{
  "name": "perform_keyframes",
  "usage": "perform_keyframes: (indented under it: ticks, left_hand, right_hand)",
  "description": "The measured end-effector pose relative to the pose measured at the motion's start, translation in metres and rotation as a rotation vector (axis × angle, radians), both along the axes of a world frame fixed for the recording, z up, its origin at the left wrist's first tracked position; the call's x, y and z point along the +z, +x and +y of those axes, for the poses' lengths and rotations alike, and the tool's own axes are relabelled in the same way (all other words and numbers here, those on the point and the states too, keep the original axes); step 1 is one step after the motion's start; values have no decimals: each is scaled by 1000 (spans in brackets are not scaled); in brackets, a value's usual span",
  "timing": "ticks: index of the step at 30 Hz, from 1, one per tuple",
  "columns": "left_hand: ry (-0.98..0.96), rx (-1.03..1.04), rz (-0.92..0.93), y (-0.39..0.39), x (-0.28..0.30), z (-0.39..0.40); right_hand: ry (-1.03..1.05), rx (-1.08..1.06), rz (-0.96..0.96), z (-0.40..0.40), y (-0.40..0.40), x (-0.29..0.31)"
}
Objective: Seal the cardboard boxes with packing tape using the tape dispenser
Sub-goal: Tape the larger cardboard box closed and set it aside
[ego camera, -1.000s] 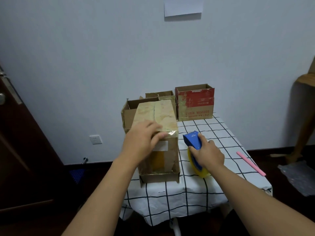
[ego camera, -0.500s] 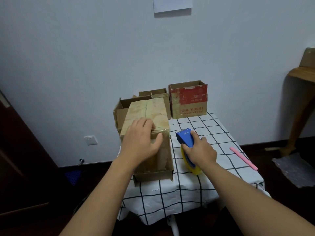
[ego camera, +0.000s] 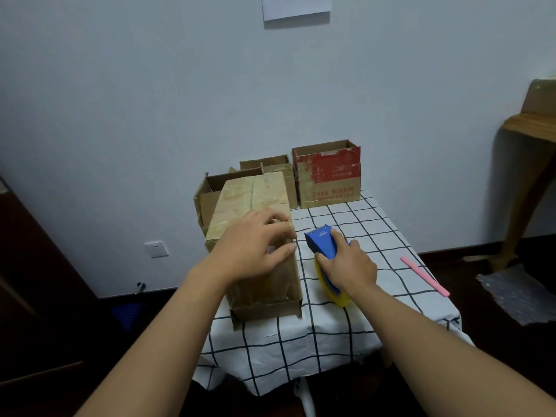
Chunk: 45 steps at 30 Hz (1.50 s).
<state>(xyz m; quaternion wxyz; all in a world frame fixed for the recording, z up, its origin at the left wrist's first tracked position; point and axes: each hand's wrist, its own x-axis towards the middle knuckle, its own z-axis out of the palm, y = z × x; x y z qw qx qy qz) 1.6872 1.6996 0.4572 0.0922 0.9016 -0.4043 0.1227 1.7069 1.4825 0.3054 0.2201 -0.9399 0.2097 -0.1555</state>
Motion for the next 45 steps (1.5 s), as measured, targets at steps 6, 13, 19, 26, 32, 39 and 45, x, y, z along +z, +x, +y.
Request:
perform_keyframes:
  ticks: [6, 13, 19, 26, 32, 39, 45]
  left_hand:
    - [-25, -24, 84, 6, 5, 1]
    - [-34, 11, -46, 11, -3, -10]
    - [-141, 89, -73, 11, -17, -15]
    - [-182, 112, -158, 10, -25, -17]
    - [-182, 175, -107, 13, -27, -12]
    - [-138, 324, -79, 9, -22, -25]
    - [57, 564, -96, 3, -13, -52]
  right_hand:
    - [-10, -3, 12, -1, 1, -1]
    - [-5, -3, 2, 0, 1, -1]
    - [-5, -2, -3, 0, 0, -2]
    - [-7, -1, -3, 0, 0, -2]
    - [2, -1, 0, 0, -1, -1]
    - [19, -9, 9, 1, -3, -1]
    - [151, -18, -39, -2, -9, 14]
